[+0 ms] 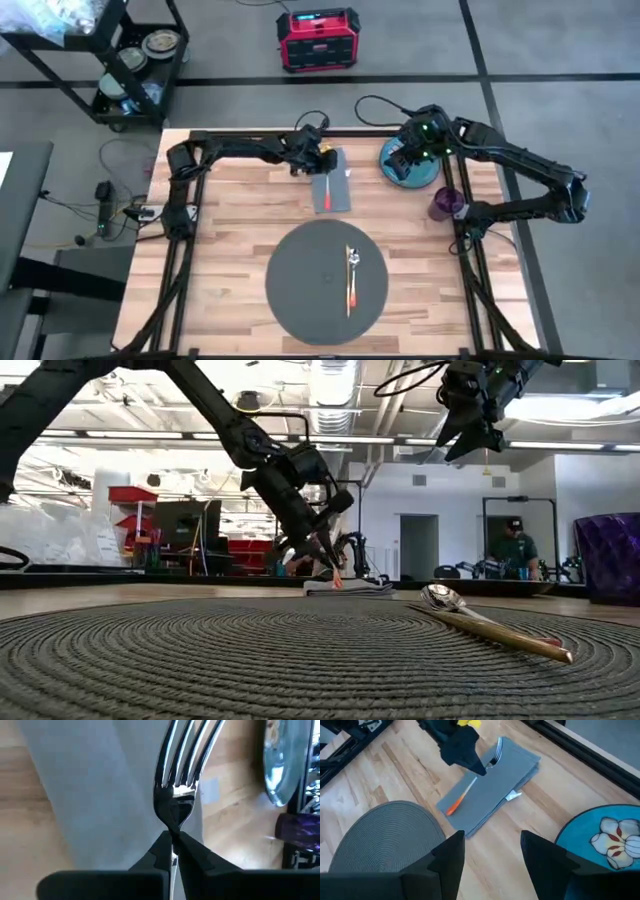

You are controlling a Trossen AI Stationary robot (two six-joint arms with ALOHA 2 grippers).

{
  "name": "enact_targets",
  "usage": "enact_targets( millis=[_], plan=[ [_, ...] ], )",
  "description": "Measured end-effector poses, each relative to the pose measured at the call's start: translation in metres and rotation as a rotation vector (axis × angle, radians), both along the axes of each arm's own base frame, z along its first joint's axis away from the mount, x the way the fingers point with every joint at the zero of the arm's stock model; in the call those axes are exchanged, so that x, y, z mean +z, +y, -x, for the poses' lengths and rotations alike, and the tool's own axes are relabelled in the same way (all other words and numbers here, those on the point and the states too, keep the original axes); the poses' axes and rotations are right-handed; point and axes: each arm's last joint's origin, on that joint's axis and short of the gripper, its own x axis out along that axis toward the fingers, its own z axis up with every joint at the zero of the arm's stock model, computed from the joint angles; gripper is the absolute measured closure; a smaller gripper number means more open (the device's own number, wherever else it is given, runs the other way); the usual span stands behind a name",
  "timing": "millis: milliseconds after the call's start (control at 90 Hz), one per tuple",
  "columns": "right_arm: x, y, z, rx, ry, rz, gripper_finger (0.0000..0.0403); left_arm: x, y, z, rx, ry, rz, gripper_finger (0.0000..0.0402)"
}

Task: Set table place
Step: Put the orange fork on the gray table napkin

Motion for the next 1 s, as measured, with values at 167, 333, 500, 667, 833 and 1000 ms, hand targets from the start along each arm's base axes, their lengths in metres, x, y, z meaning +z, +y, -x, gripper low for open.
enact_targets(
  millis=[167, 333, 500, 667, 833, 1000],
  plan=[
    [0.0011, -0.0006, -0.001, 0.0, -0.015, 0.009, 0.0223, 0.0005, 0.0055, 0.0024, 0.012, -0.008, 0.0, 0.0397],
    [0.0013, -0.0007, -0.0011, -0.001, -0.017, 0.009, 0.0223, 0.0007, 0.0046, 0.0019, -0.014, -0.018, 0.005, 0.039],
    [0.0013, -0.0007, -0.0011, -0.001, -0.017, 0.009, 0.0223, 0.0006, 0.004, 0.0018, -0.035, -0.021, 0.008, 0.0388],
    [0.0012, -0.0007, -0.0011, -0.002, -0.017, 0.008, 0.0223, 0.0006, 0.0038, 0.0017, -0.035, -0.022, 0.008, 0.0387],
    [0.0012, -0.0007, -0.0011, -0.002, -0.017, 0.008, 0.0223, 0.0006, 0.0037, 0.0016, -0.038, -0.022, 0.005, 0.0387],
    [0.0012, -0.0007, -0.0011, -0.002, -0.017, 0.008, 0.0223, 0.0005, 0.0036, 0.0017, -0.038, -0.02, 0.006, 0.0387]
  ],
)
